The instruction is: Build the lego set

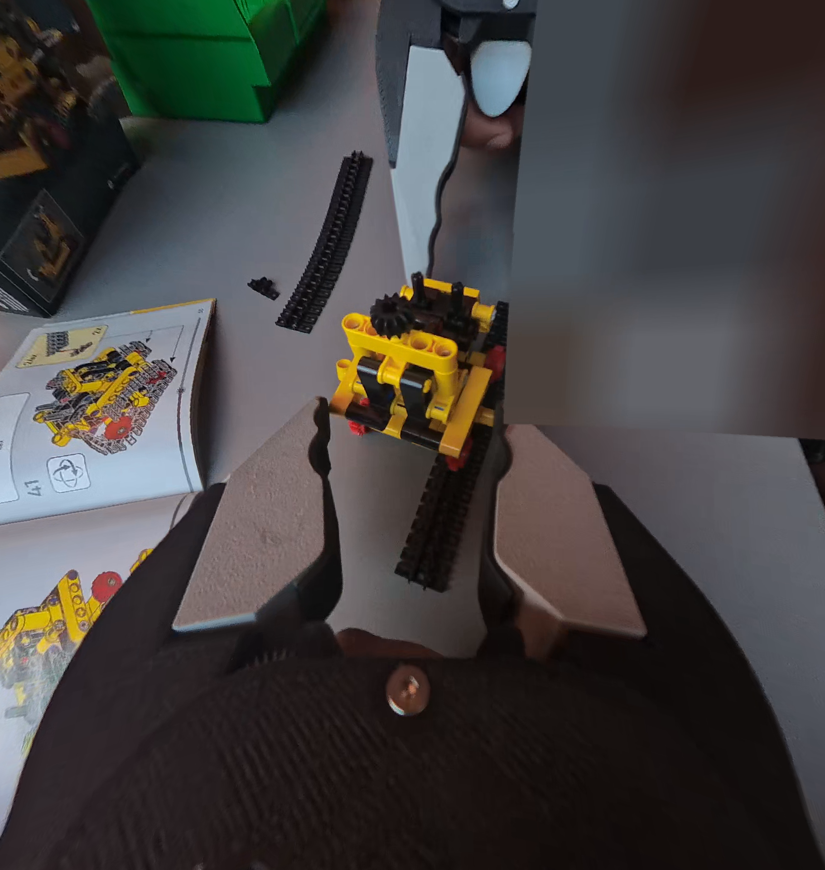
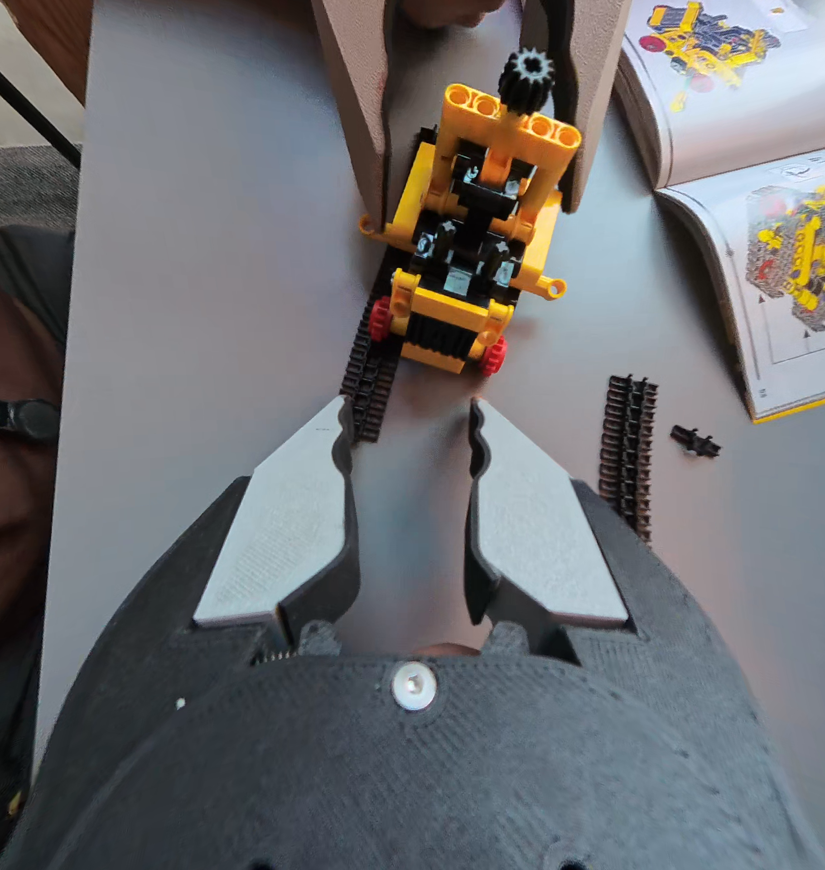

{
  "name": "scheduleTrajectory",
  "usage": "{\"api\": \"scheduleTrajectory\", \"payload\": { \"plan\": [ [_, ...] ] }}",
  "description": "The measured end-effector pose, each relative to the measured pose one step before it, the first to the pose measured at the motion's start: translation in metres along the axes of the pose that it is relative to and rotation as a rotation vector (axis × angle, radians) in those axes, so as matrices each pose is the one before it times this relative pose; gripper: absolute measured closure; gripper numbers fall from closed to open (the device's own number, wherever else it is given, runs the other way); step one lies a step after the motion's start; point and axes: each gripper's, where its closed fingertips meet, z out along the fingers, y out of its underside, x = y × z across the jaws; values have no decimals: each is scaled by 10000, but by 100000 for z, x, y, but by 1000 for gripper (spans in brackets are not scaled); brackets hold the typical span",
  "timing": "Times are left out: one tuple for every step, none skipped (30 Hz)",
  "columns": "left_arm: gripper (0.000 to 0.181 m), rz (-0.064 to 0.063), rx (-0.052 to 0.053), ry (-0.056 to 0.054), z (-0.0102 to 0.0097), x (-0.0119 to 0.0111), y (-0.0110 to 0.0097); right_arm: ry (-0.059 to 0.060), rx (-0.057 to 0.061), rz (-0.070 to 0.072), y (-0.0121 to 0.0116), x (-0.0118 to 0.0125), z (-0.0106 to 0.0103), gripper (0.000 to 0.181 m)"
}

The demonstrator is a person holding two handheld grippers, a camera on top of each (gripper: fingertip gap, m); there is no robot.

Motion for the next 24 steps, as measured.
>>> {"api": "scheduleTrajectory", "payload": {
  "plan": [
    [116, -33, -15, 41, 36, 8, -20, -22, 73, 55, -45, -147, 37, 136],
    [121, -31, 57, 25, -65, -4, -66, 39, 39, 7, -11, -27, -1, 136],
    [121, -21, 34, 70, -38, 76, -30, 20, -4, -37, 2, -46, -43, 137],
    [121, -12, -10, -13, -3, -32, 24, 19, -27, -89, -1, -63, -43, 138],
    [121, 3, -10, -17, -2, -13, 10, 75, -26, -90, -26, 13, -36, 138],
    [121, 8, -11, -24, 2, 9, 7, 11, -2, -67, -72, -83, -49, 137],
    [121, 22, -19, -21, -18, 18, 28, -138, 63, -16, -137, -292, -69, 136],
    [122, 67, -29, -24, -38, 19, 48, -185, 95, 33, -192, -341, -49, 136],
    [122, 86, -27, -30, -32, 17, 65, -133, 65, 31, -140, -237, -7, 137],
    [122, 57, -11, -15, -23, 14, 46, -85, -7, -6, -16, -185, 75, 139],
    [122, 9, -4, 14, -23, 12, 31, -67, -91, -42, 134, -179, 179, 142],
    [122, -8, -3, 32, -41, 9, 33, -42, -164, -74, 259, -166, 268, 145],
    [122, -1, -2, 31, -42, 1, 45, 70, -17, -146, 39, -30, 201, 149],
    [122, 7, -2, 20, -66, -20, 50, -16, -3, -196, 9, -163, 40, 158],
    [122, 4, -2, 10, -81, -38, 60, -18, -29, -146, 41, -106, -29, 163],
    [123, -12, 0, 4, -99, -55, 72, 7, -29, -62, 63, -2, -44, 163],
    [123, -35, 0, -6, -79, -87, 60, -11, -32, 3, 70, 32, -56, 163],
    [122, -46, -1, 0, -58, -48, 32, -2, -32, 8, 91, 61, -74, 164],
    [123, -21, -4, 10, -27, -4, 24, 9, -20, 0, 91, 88, -67, 164],
    [122, 7, -13, -14, -2, -2, 25, 4, -12, 8, 75, 75, -69, 164],
    [123, 19, -17, -26, 13, 6, 5, -4, -14, 16, 86, 67, -64, 164],
    [123, 30, -29, -23, 1, 12, 23, -3, -20, 13, 90, 53, -65, 164],
    [123, 37, -28, -13, -26, 32, 28, 7, -30, 8, 93, 61, -77, 165],
    [124, 36, -27, -4, -31, 28, 42, 29, -51, 8, 102, 100, -86, 164]
  ]
}}
